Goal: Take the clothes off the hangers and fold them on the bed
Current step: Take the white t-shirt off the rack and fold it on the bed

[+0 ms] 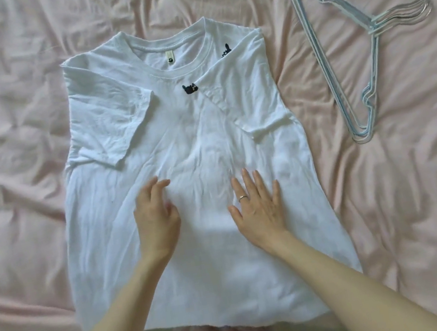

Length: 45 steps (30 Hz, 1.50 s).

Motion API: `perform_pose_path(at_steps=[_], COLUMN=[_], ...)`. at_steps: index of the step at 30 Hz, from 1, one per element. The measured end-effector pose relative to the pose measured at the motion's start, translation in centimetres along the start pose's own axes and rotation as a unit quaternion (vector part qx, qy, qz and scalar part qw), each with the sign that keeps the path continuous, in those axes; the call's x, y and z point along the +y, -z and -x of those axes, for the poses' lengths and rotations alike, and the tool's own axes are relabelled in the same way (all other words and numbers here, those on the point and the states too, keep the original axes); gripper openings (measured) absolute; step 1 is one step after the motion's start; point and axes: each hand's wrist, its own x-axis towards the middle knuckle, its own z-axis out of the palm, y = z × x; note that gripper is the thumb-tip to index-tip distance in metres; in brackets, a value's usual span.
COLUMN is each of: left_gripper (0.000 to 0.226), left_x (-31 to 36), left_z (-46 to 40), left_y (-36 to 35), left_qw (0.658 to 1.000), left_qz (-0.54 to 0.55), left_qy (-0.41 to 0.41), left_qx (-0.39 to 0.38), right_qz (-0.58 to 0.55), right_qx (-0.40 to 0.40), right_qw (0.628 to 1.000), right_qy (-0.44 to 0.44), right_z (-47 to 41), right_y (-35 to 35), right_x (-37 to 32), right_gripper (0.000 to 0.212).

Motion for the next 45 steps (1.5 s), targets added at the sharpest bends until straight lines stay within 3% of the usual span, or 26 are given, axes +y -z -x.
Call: perform_pose_path(at_steps=[2, 5, 9, 11, 13, 18, 22, 26, 29, 31, 32, 35, 37, 41, 45], left_gripper=[0.048, 0.059, 0.081, 0.081, 0.083, 0.097, 0.073, 0.049, 0.020, 0.008, 0.005, 0.008, 0.008, 0.016, 0.026], left_x=[-2.7, -6.5, -9.9, -10.5, -10.6, -12.3, -12.0, -12.3, -12.4, -12.3, -12.3, -11.9, -11.6, -9.8, -7.0], left_z=[2.4, 6.1, 8.8, 9.6, 10.9, 11.8, 13.9, 17.4, 19.9, 21.1, 21.5, 22.2, 22.2, 22.2, 22.1], left_y=[2.1, 4.7, 7.0, 7.2, 7.0, 6.3, 5.2, 3.6, 3.5, 4.0, 4.3, 5.5, 6.1, 7.8, 9.8], left_qw=[0.996, 0.985, 0.979, 0.968, 0.958, 0.953, 0.937, 0.900, 0.816, 0.756, 0.734, 0.700, 0.684, 0.648, 0.655], left_qz=[-0.071, -0.119, -0.022, 0.022, -0.007, -0.003, 0.088, 0.170, 0.374, 0.458, 0.482, 0.515, 0.534, 0.570, 0.566], left_qy=[0.039, 0.119, 0.204, 0.244, 0.279, 0.300, 0.334, 0.397, 0.434, 0.459, 0.469, 0.483, 0.483, 0.474, 0.436], left_qx=[0.040, 0.029, 0.010, 0.045, 0.066, 0.038, 0.059, 0.058, 0.074, 0.088, 0.094, 0.108, 0.115, 0.174, 0.246], right_qz=[0.004, -0.010, -0.014, -0.013, 0.003, 0.026, -0.083, -0.166, -0.192, -0.284, -0.381, -0.662, -0.729, -0.807, -0.816], right_qx=[-0.016, -0.066, -0.055, -0.049, -0.037, -0.003, -0.001, 0.052, 0.071, 0.084, 0.096, 0.081, 0.054, 0.071, 0.107], right_qw=[1.000, 0.998, 0.998, 0.998, 0.998, 0.986, 0.960, 0.925, 0.896, 0.852, 0.798, 0.558, 0.475, 0.386, 0.379], right_qy=[-0.007, -0.008, -0.013, -0.022, -0.049, -0.162, -0.268, -0.339, -0.393, -0.432, -0.457, -0.493, -0.490, -0.442, -0.422], right_z=[2.6, 6.2, 8.9, 9.6, 10.7, 12.6, 13.7, 15.1, 16.6, 17.4, 17.7, 18.8, 19.2, 19.7, 20.5], right_y=[-1.0, -2.8, -4.1, -4.1, -3.9, -3.1, -3.5, -4.5, -5.2, -5.9, -6.2, -5.8, -5.5, -3.8, -0.8], right_x=[-1.7, -4.5, -5.8, -4.7, -2.7, 4.8, 8.0, 8.8, 9.6, 10.2, 10.3, 10.9, 11.1, 10.7, 10.3], right_gripper=[0.070, 0.058, 0.059, 0.057, 0.056, 0.063, 0.091, 0.098, 0.089, 0.078, 0.071, 0.035, 0.023, 0.017, 0.005])
